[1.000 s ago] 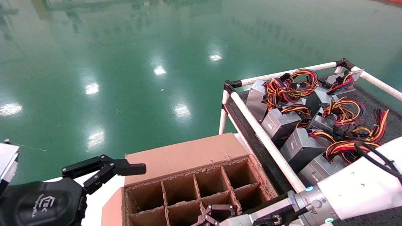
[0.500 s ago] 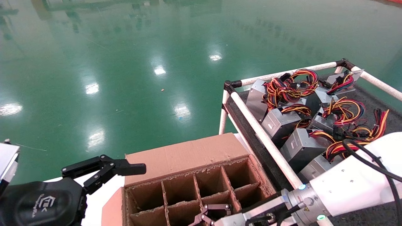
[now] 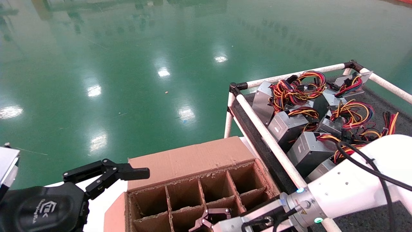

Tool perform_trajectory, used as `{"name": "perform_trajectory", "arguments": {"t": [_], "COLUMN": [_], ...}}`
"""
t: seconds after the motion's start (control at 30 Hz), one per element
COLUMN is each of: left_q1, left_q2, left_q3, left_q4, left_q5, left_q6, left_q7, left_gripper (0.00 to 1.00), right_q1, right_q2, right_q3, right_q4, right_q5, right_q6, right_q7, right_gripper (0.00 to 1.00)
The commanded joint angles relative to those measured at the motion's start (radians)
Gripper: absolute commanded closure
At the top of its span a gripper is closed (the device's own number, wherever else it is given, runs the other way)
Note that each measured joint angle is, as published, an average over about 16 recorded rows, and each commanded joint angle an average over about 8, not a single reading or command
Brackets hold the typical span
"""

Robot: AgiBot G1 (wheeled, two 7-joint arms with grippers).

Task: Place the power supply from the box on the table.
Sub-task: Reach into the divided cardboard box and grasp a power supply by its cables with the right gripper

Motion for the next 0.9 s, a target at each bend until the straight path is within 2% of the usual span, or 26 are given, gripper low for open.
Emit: {"name": "perform_trajectory", "arguments": {"t": [0.03, 0.1, 0.13, 0.17, 0.9], "left_q1": [0.0, 0.0, 0.0, 0.0, 0.0], "left_q2": [0.0, 0.0, 0.0, 0.0, 0.0], "left_q3": [0.0, 0.0, 0.0, 0.0, 0.0], "left_q4": [0.0, 0.0, 0.0, 0.0, 0.0], "left_q5": [0.0, 0.0, 0.0, 0.0, 0.0], "left_q6": [0.0, 0.0, 0.0, 0.0, 0.0], "left_q7": [0.0, 0.0, 0.0, 0.0, 0.0], "left_gripper": [0.0, 0.0, 0.0, 0.0, 0.0], "right_q1": [0.002, 0.005, 0.007, 0.008, -0.007], "right_q2": [-0.009, -0.015, -0.017, -0.019, -0.02], "right_q3": [-0.001, -0.001, -0.001, -0.001, -0.022], "right_q4": [-0.013, -0.027, -0.033, -0.039, -0.079], "right_q5": [0.0, 0.003, 0.004, 0.005, 0.023], "right_q6": [0.003, 0.002, 0.002, 0.0, -0.013], "right_q7": [0.0, -0.001, -0.002, -0.004, -0.037], "right_gripper": [0.73, 0.93, 0.98, 1.0, 1.0]}}
